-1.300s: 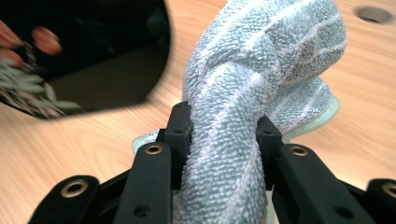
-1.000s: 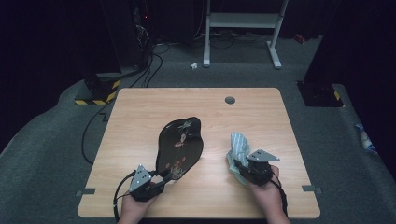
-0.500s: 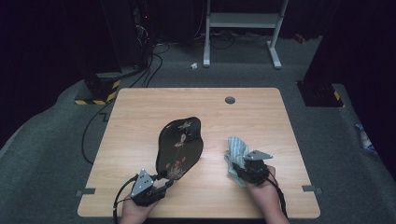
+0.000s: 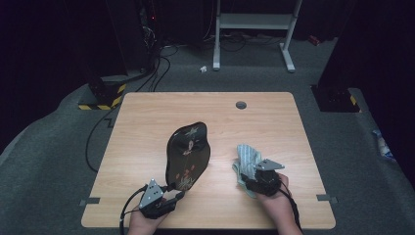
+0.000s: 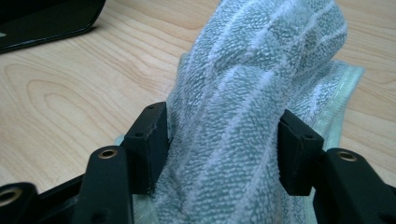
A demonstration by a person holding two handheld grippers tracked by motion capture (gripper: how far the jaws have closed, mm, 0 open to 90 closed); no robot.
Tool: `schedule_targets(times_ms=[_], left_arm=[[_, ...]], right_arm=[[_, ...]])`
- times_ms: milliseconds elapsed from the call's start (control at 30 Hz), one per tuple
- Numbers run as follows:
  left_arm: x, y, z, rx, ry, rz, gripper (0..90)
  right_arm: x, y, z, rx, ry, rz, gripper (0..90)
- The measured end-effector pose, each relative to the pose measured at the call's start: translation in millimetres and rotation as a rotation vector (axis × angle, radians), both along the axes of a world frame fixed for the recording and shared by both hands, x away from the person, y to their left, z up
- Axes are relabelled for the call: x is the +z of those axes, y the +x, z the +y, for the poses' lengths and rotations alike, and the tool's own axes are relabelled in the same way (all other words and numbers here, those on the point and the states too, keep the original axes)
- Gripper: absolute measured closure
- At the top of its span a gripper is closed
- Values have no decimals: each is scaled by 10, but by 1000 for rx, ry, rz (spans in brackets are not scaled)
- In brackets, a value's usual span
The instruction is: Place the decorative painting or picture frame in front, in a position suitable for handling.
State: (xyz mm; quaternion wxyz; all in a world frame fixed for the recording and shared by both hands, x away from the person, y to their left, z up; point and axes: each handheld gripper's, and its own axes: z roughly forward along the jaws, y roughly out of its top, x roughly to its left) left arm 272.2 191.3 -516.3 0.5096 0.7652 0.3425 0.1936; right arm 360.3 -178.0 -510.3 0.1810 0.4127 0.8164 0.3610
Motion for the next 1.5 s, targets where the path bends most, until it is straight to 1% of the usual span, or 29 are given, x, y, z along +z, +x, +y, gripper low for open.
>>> schedule_targets(times_ms=[67, 133, 200, 300, 367, 400, 500, 633, 800, 867, 933, 967, 1033, 1167, 1233, 1333, 1500], left_arm=[[-3, -10, -42, -10, 9, -1, 577], [-5, -26, -92, -23, 35, -12, 570], [-6, -38, -123, -33, 42, -16, 565], [-13, -55, -181, -47, 50, -9, 546], [-13, -71, -229, -51, 60, -11, 515], [-16, -77, -243, -54, 57, -9, 502], [-28, -97, -315, -71, 82, -18, 489], [-54, -91, -390, -92, 104, -11, 474], [-58, -73, -458, -114, 103, -9, 469], [-54, -66, -483, -120, 100, -7, 466], [-51, -59, -512, -130, 97, -8, 464], [-51, -53, -526, -135, 100, -12, 464], [-52, -39, -556, -141, 97, -8, 464], [-54, 2, -608, -151, 91, -2, 464], [-55, 23, -634, -153, 96, -1, 464], [-59, 58, -671, -154, 88, 4, 465], [-70, 93, -725, -158, 99, 6, 468]], right_arm=[[3, -10, -19, -3, 8, -1, 390], [6, -25, -39, -12, 11, -9, 374], [8, -37, -53, -18, 14, -14, 374], [9, -38, -63, -23, 23, -15, 376], [1, -35, -58, -25, 21, -11, 378], [-6, -32, -58, -25, 20, -9, 379], [-10, -27, -66, -26, 24, -4, 383], [-7, -20, -80, -27, 32, 10, 390], [-27, -22, -109, -32, 38, 36, 377], [-37, -22, -133, -38, 55, 45, 373], [-38, -36, -141, -44, 61, 48, 371], [-42, -41, -148, -41, 59, 43, 370], [-49, -57, -153, -44, 54, 40, 367], [-64, -67, -160, -44, 55, 42, 353], [-73, -72, -167, -46, 58, 46, 346], [-83, -79, -180, -47, 64, 48, 341], [-88, -104, -193, -50, 65, 47, 340]])
